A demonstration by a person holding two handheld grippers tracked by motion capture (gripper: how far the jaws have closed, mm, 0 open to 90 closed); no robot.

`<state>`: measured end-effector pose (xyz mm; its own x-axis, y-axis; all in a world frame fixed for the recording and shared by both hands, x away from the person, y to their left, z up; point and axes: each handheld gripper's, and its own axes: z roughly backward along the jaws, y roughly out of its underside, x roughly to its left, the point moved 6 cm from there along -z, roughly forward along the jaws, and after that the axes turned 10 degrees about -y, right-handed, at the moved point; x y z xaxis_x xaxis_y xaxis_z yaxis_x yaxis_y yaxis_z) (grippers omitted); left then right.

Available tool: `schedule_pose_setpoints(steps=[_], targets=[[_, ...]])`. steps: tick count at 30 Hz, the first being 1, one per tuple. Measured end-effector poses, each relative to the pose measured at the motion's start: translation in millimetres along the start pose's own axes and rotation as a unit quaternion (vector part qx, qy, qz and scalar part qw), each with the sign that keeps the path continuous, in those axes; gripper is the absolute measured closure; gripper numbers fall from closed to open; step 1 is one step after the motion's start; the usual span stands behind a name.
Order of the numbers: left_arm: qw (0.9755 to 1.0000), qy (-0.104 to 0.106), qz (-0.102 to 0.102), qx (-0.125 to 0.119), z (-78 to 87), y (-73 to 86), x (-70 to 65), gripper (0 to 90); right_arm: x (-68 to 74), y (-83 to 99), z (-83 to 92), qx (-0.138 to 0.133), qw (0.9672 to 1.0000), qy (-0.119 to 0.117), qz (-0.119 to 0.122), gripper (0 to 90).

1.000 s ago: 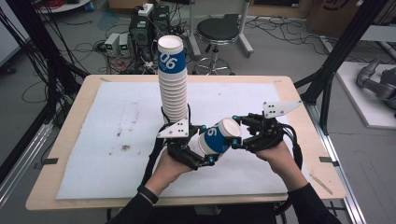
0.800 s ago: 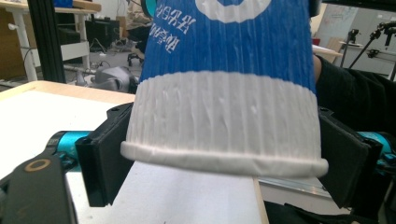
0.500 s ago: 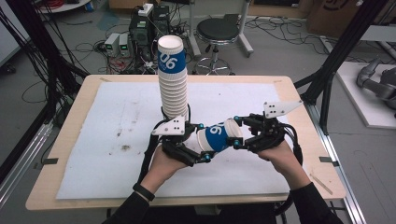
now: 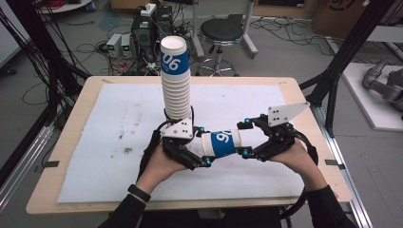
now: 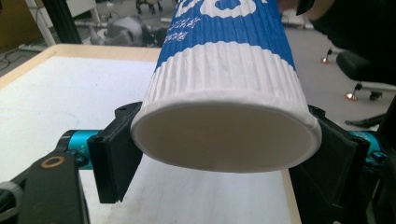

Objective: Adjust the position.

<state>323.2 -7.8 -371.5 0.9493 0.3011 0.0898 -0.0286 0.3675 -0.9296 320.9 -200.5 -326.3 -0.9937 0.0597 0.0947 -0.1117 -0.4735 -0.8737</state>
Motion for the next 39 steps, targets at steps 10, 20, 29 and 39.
schedule_pose_setpoints(steps=[10, 20, 29, 39], targets=[[0.9996, 0.004, -0.014, 0.026, 1.3, -2.0, -1.9, 21.0, 1.4, 7.7, -17.2, 0.057, 0.9983, -0.001, 0.015, 20.7], [1.0000, 0.006, 0.000, 0.003, 1.4, -4.1, -3.2, 15.3, -1.8, 13.0, -23.9, 0.059, 0.9978, -0.029, 0.005, 28.2], [0.9948, 0.028, 0.060, -0.078, 4.8, -7.8, -0.8, 10.8, -1.4, 7.7, -14.7, 0.009, 0.9990, -0.043, 0.007, 30.2], [0.9863, 0.045, 0.109, -0.116, 1.3, -6.1, 1.4, 10.8, -2.3, 4.9, -6.2, -0.036, 0.9982, -0.048, 0.003, 30.4]])
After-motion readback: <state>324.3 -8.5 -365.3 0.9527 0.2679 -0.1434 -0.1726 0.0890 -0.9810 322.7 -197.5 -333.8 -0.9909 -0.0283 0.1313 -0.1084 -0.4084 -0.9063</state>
